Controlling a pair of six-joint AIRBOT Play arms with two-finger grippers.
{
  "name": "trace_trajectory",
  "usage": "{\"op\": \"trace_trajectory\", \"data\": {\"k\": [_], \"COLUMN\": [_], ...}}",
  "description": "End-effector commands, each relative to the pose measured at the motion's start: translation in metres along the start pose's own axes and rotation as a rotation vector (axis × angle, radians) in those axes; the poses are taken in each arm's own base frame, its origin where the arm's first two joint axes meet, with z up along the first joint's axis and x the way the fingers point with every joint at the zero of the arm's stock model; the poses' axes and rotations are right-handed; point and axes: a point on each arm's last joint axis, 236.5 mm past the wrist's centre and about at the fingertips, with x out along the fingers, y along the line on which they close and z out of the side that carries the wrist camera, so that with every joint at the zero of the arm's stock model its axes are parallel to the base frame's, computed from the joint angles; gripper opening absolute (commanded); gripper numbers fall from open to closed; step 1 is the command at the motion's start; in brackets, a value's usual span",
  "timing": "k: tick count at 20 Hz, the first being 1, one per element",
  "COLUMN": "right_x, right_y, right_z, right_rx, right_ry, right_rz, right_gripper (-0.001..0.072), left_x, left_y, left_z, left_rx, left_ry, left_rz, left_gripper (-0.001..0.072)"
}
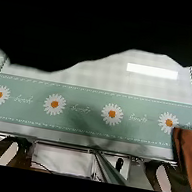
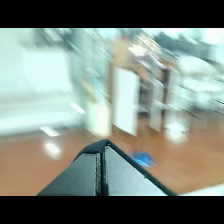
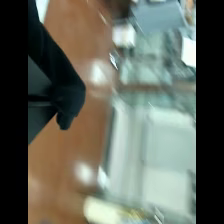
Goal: Fold the shirts.
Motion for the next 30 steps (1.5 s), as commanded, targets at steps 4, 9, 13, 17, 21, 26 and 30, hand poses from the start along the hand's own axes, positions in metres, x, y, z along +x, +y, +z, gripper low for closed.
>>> {"op": "trace_trajectory", "data": {"k": [4, 9, 13, 17, 21, 26, 30], "right_x": [-0.07, -0.038, 0.02, 0.089, 0.165, 0.265, 0.31], "right_y": [0.015, 0.001, -0.014, -0.048, -0.087, -0.102, -0.11], "right_z": [-0.004, -0.063, -0.15, -0.262, -0.367, -0.451, -0.463], "right_rx": [-0.05, 0.056, 0.215, 0.42, 0.577, 0.759, 0.961], "right_ry": [-0.02, 0.178, 0.36, 0.509, 0.669, 0.741, 0.756], "right_rz": [-0.123, -0.09, 0.0, 0.03, 0.03, 0.047, 0.065], "right_gripper": [0.0021, 0.0021, 0.0021, 0.0021, 0.0021, 0.0022, 0.03], "left_x": [-0.071, -0.021, 0.046, 0.109, 0.183, 0.229, 0.227], "left_y": [0.009, 0.036, 0.054, 0.069, 0.071, 0.07, 0.076], "left_z": [0.04, -0.045, -0.175, -0.317, -0.414, -0.502, -0.529], "left_rx": [0.205, 0.054, -0.213, -0.369, -0.433, -0.525, -0.636], "left_ry": [-0.119, 0.142, 0.421, 0.675, 0.753, 0.848, 0.914], "left_rz": [0.222, 0.181, 0.062, 0.014, 0.02, 0.047, 0.102], "left_gripper": [0.0024, 0.0024, 0.0025, 0.0024, 0.0025, 0.0025, 0.0256]}}
